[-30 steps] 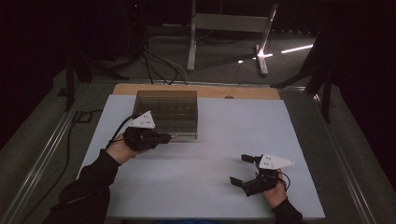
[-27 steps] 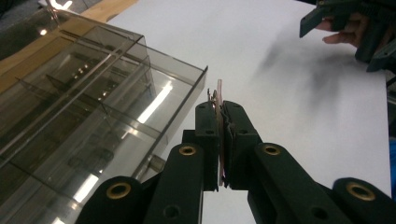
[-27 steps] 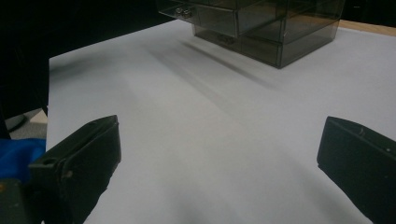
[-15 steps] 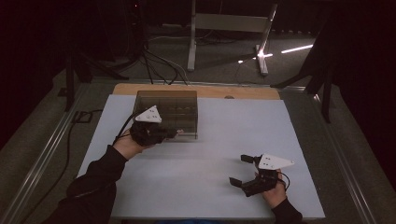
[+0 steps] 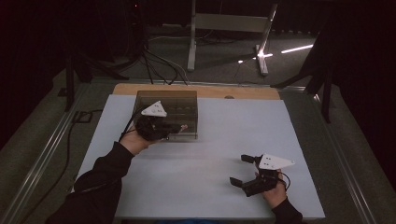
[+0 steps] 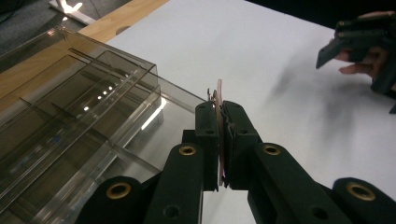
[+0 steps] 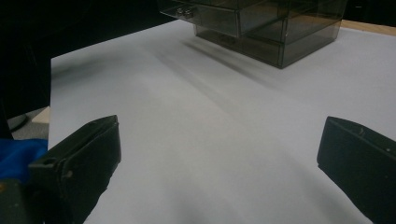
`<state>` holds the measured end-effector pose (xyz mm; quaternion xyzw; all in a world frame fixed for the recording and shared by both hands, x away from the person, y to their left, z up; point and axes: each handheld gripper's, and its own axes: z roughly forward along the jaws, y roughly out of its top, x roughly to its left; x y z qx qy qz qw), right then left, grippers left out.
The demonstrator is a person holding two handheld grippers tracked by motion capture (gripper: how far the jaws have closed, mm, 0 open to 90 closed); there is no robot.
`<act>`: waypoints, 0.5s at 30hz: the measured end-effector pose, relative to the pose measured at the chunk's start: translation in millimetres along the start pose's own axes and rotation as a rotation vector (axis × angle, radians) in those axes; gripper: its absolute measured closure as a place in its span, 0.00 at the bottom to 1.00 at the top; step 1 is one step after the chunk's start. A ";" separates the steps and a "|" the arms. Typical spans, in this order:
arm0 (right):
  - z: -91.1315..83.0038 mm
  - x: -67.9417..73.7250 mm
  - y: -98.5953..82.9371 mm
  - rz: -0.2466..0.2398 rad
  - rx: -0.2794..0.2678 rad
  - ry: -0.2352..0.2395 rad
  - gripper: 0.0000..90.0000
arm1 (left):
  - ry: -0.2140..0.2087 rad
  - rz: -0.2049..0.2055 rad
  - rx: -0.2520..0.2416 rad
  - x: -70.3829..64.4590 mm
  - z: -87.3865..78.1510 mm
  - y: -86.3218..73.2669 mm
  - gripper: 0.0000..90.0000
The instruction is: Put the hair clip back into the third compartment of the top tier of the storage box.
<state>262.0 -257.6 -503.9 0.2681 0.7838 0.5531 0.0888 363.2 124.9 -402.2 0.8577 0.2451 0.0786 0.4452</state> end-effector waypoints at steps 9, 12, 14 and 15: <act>-0.4 -0.1 -0.1 0.000 0.000 -0.001 0.00 | 0.012 -0.042 0.016 4.5 18.0 2.4 0.97; -0.5 0.2 0.2 -0.003 -0.003 0.000 0.00 | 0.023 -0.054 0.017 6.9 21.0 2.5 0.97; -0.5 -0.2 0.2 0.001 -0.002 0.000 0.00 | 0.025 -0.071 0.015 9.6 24.0 2.5 0.97; -0.8 0.3 0.1 -0.004 -0.002 -0.001 0.00 | 0.029 -0.083 0.021 12.1 27.2 2.4 0.97</act>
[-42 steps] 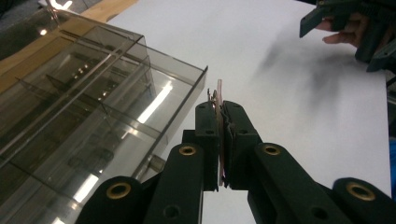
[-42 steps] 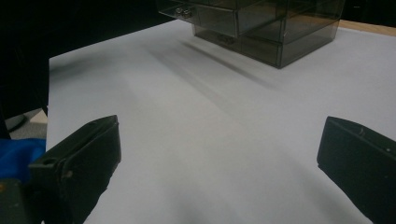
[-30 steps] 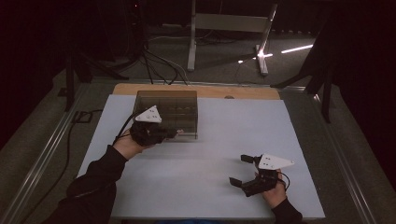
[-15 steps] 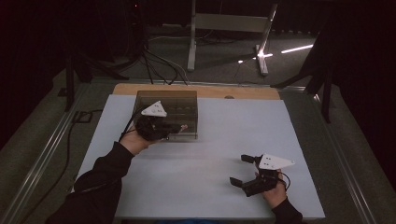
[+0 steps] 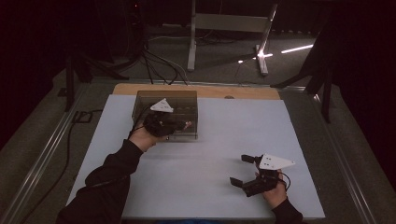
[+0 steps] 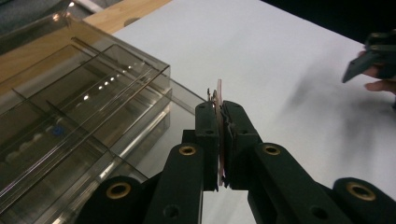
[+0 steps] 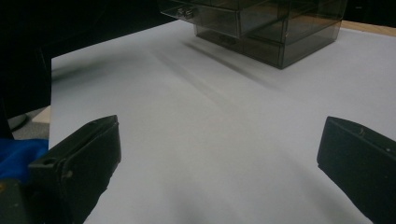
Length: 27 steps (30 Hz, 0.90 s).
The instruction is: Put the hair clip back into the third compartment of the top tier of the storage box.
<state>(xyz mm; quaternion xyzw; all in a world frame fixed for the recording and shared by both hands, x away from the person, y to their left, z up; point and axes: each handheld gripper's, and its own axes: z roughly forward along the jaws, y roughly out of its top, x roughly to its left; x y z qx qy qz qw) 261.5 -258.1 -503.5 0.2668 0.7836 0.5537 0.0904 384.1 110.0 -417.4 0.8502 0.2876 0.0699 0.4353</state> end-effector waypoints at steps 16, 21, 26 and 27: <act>-0.2 -0.1 0.1 -0.004 0.003 0.001 0.00 | 0.012 -0.058 0.044 6.5 21.2 -2.3 0.97; -0.4 0.0 0.3 -0.005 0.002 0.001 0.00 | 0.019 -0.064 0.072 7.6 25.7 -3.5 0.97; -0.5 0.0 0.3 -0.005 0.003 0.001 0.00 | 0.014 -0.094 0.085 10.5 30.4 -3.2 0.97; -0.5 0.0 0.3 -0.005 0.003 0.001 0.00 | 0.014 -0.094 0.085 10.5 30.4 -3.2 0.96</act>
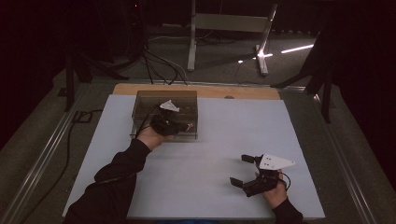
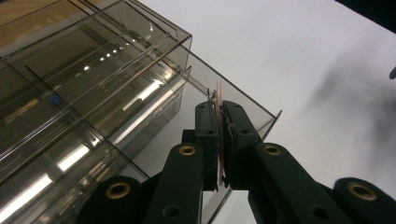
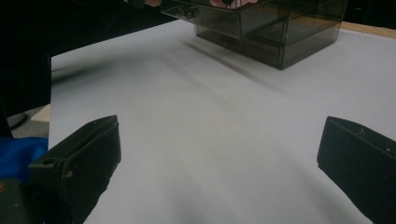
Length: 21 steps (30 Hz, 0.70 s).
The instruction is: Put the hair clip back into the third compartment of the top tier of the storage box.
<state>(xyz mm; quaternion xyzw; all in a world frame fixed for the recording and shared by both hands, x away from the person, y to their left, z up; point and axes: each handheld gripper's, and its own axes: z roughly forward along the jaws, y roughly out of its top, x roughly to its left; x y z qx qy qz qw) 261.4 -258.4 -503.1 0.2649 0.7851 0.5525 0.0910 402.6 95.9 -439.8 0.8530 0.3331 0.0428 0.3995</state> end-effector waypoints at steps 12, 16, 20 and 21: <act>0.0 0.3 -0.1 -0.003 0.002 -0.001 0.00 | 0.074 0.031 -0.023 -6.7 -4.0 3.7 0.66; 0.3 0.3 0.1 -0.004 0.003 -0.001 0.00 | 0.097 0.036 -0.039 -11.0 -7.8 4.6 0.56; 0.2 1.2 0.0 -0.004 0.005 -0.001 0.00 | 0.109 0.028 -0.058 -12.9 -13.1 5.5 0.47; 0.5 0.0 -0.1 -0.002 0.003 -0.001 0.00 | 0.114 0.026 -0.066 -13.0 -16.3 5.6 0.45</act>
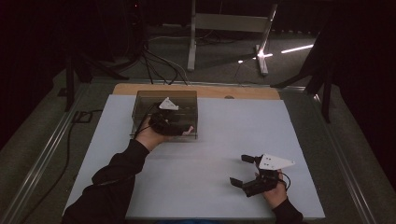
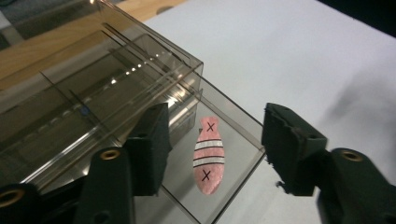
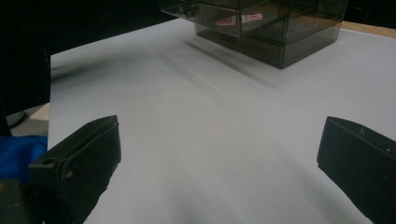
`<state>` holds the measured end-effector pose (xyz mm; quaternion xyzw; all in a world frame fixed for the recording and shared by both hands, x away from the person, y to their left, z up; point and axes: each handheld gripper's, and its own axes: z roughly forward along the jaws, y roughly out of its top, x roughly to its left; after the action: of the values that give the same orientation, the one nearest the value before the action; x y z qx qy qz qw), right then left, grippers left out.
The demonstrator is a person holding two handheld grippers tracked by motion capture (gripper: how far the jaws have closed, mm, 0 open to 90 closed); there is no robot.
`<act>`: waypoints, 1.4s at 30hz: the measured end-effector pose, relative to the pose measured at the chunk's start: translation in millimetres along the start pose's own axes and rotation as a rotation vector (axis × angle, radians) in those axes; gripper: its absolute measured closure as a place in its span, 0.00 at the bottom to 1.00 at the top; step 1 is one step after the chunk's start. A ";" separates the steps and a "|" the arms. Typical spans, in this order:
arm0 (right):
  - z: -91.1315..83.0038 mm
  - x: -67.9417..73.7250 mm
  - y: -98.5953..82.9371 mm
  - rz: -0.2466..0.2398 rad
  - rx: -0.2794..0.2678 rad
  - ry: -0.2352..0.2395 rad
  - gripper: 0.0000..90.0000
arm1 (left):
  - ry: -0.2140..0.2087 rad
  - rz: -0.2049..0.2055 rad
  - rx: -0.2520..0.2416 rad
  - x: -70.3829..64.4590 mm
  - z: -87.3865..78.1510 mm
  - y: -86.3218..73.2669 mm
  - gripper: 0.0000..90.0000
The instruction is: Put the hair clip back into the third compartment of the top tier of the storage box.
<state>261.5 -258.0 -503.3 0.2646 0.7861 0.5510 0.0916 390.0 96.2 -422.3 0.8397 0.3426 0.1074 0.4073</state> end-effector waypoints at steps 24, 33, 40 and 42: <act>1.6 -0.3 -0.5 0.005 0.005 0.002 0.00 | -0.092 -0.001 -0.084 -2.2 -45.2 -13.7 0.02; 2.0 0.3 -0.4 0.001 0.008 0.000 0.00 | -0.120 -0.022 -0.149 3.4 -63.6 -26.5 0.01; 2.1 -0.1 -0.3 0.006 0.008 0.001 0.00 | -0.126 0.004 -0.182 7.1 -78.5 -44.2 0.01; 2.1 0.1 -0.4 0.001 0.008 0.000 0.00 | -0.131 0.015 -0.177 6.1 -82.3 -49.0 0.01</act>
<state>262.3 -256.4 -504.5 0.2654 0.7882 0.5479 0.0900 332.8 171.7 -407.0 0.8081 0.2982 0.0850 0.5009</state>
